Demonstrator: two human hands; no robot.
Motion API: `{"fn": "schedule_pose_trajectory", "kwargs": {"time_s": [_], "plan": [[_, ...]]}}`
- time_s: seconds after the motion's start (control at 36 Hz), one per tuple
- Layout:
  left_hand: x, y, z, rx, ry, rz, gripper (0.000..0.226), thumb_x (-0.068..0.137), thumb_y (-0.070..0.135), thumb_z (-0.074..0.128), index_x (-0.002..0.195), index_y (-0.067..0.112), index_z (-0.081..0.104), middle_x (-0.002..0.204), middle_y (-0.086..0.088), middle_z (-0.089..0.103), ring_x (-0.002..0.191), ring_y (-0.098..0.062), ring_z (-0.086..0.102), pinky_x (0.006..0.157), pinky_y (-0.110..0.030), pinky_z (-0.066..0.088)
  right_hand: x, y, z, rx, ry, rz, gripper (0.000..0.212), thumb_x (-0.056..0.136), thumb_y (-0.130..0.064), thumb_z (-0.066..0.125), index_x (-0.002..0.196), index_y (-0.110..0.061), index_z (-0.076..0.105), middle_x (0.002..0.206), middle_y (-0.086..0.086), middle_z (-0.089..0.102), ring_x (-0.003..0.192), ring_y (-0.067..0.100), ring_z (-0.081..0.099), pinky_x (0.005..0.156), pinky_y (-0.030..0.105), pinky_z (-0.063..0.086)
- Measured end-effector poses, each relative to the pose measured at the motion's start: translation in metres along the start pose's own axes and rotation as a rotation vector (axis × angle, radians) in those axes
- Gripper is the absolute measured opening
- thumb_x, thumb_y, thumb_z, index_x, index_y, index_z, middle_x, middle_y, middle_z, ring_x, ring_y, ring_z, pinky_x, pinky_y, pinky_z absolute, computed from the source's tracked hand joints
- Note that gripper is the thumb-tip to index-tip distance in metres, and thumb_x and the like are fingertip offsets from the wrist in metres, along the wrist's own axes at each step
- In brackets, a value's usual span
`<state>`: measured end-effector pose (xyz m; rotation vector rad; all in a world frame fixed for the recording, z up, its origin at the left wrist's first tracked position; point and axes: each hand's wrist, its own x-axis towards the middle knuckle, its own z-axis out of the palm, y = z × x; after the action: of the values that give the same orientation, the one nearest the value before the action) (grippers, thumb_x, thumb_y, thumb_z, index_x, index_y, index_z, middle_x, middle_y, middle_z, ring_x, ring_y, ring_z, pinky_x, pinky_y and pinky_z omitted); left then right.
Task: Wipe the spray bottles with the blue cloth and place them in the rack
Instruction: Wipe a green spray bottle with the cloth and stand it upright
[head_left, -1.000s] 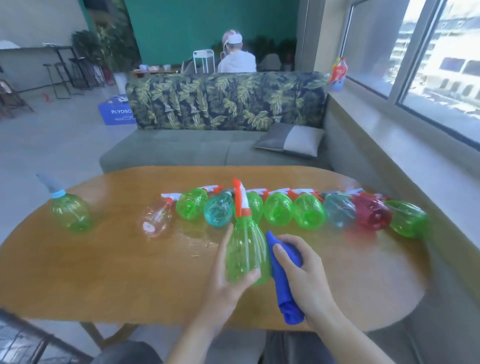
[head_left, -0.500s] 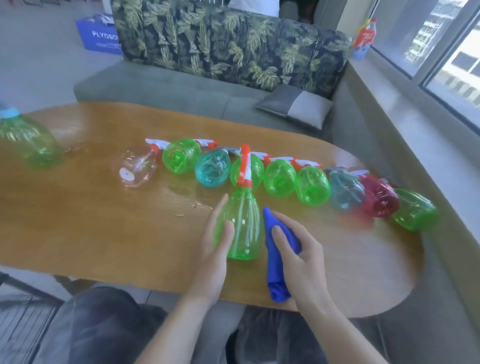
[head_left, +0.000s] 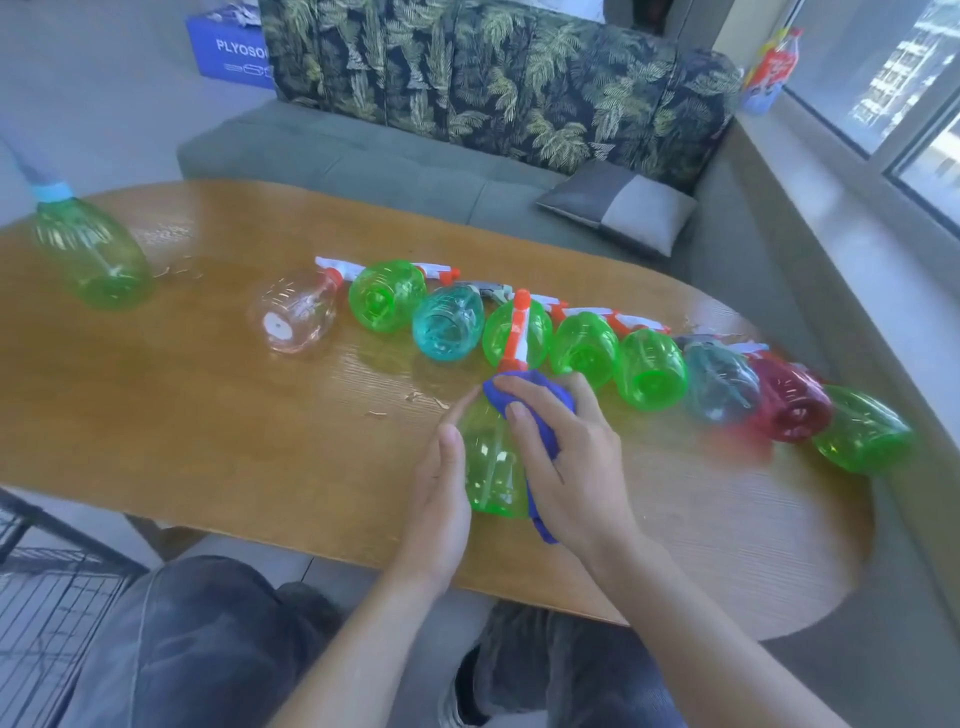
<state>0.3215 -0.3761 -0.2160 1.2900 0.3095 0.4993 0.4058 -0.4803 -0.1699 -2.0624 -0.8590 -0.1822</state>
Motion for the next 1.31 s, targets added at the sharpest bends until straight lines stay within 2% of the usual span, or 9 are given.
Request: {"fn": "schedule_pose_trajectory", "kwargs": {"time_s": [0.28, 0.39, 0.53, 0.67, 0.72, 0.78, 0.94, 1.14, 1.31], "plan": [[0.001, -0.005, -0.005, -0.054, -0.022, -0.080, 0.084, 0.086, 0.099, 0.029, 0.151, 0.053, 0.055, 0.163, 0.002, 0.053, 0.156, -0.027, 0.043, 0.128, -0.061, 0.030, -0.032, 0.008, -0.013, -0.146, -0.147, -0.477, 0.028, 0.108, -0.033, 0.054, 0.126, -0.026, 0.074, 0.107, -0.003, 0.048, 0.084, 0.014, 0.052, 0.069, 0.026, 0.048], [0.000, -0.005, -0.006, -0.026, -0.026, -0.066, 0.082, 0.089, 0.096, 0.025, 0.151, 0.051, 0.055, 0.163, 0.021, 0.049, 0.158, -0.018, 0.039, 0.130, -0.059, 0.026, -0.035, 0.010, -0.025, -0.220, -0.234, -0.637, 0.028, 0.109, -0.033, 0.053, 0.126, -0.026, 0.074, 0.109, -0.002, 0.049, 0.084, 0.016, 0.054, 0.065, 0.021, 0.043], [-0.001, -0.005, -0.004, -0.016, -0.036, -0.059, 0.077, 0.092, 0.094, 0.024, 0.152, 0.054, 0.053, 0.165, 0.017, 0.048, 0.158, -0.016, 0.037, 0.129, -0.061, 0.027, -0.011, 0.007, -0.033, -0.067, 0.009, -0.313, 0.033, 0.109, -0.039, 0.049, 0.129, -0.028, 0.072, 0.109, -0.008, 0.051, 0.094, 0.002, 0.056, 0.081, 0.014, 0.045], [-0.003, 0.001, 0.001, 0.084, -0.040, 0.006, 0.074, 0.095, 0.081, 0.019, 0.149, 0.045, 0.054, 0.148, 0.043, 0.052, 0.145, 0.017, 0.039, 0.115, -0.009, 0.031, 0.014, 0.002, -0.013, -0.123, 0.024, -0.021, 0.030, 0.107, -0.043, 0.051, 0.130, -0.038, 0.070, 0.098, -0.008, 0.049, 0.079, 0.011, 0.055, 0.075, 0.037, 0.052], [-0.002, 0.003, 0.001, 0.103, -0.035, 0.032, 0.085, 0.091, 0.092, 0.021, 0.152, 0.040, 0.051, 0.146, 0.047, 0.050, 0.143, 0.021, 0.038, 0.107, 0.001, 0.030, 0.013, -0.002, -0.004, -0.157, 0.055, -0.025, 0.029, 0.106, -0.044, 0.052, 0.127, -0.038, 0.071, 0.095, -0.011, 0.047, 0.074, 0.012, 0.055, 0.070, 0.039, 0.053], [-0.001, 0.001, 0.001, 0.097, -0.010, 0.030, 0.095, 0.083, 0.101, 0.027, 0.152, 0.042, 0.051, 0.148, 0.044, 0.052, 0.144, 0.018, 0.039, 0.111, -0.003, 0.031, 0.008, -0.005, 0.000, -0.184, 0.073, -0.100, 0.031, 0.104, -0.044, 0.052, 0.125, -0.034, 0.074, 0.096, -0.010, 0.046, 0.068, 0.013, 0.053, 0.061, 0.036, 0.053], [0.002, -0.007, -0.004, -0.015, -0.018, -0.043, 0.082, 0.089, 0.096, 0.029, 0.150, 0.048, 0.058, 0.161, 0.009, 0.055, 0.155, -0.018, 0.044, 0.129, -0.057, 0.030, -0.023, 0.000, -0.001, -0.178, -0.013, -0.386, 0.026, 0.102, -0.032, 0.061, 0.123, -0.030, 0.075, 0.099, -0.001, 0.054, 0.077, 0.017, 0.059, 0.056, 0.036, 0.053], [0.001, -0.008, -0.007, -0.005, -0.048, -0.072, 0.082, 0.091, 0.094, 0.022, 0.150, 0.049, 0.058, 0.161, 0.012, 0.054, 0.156, -0.020, 0.042, 0.131, -0.058, 0.026, -0.037, 0.011, -0.021, -0.247, -0.131, -0.656, 0.023, 0.102, -0.028, 0.064, 0.121, -0.028, 0.078, 0.090, 0.001, 0.054, 0.075, 0.014, 0.050, 0.052, 0.025, 0.045], [-0.001, -0.006, -0.008, -0.025, -0.055, -0.107, 0.072, 0.093, 0.085, 0.018, 0.145, 0.057, 0.059, 0.161, 0.024, 0.050, 0.157, -0.009, 0.038, 0.130, -0.058, 0.027, -0.003, 0.004, -0.029, -0.055, 0.107, -0.204, 0.029, 0.104, -0.035, 0.057, 0.123, -0.028, 0.076, 0.097, -0.009, 0.056, 0.083, 0.002, 0.057, 0.074, 0.012, 0.043]]}}
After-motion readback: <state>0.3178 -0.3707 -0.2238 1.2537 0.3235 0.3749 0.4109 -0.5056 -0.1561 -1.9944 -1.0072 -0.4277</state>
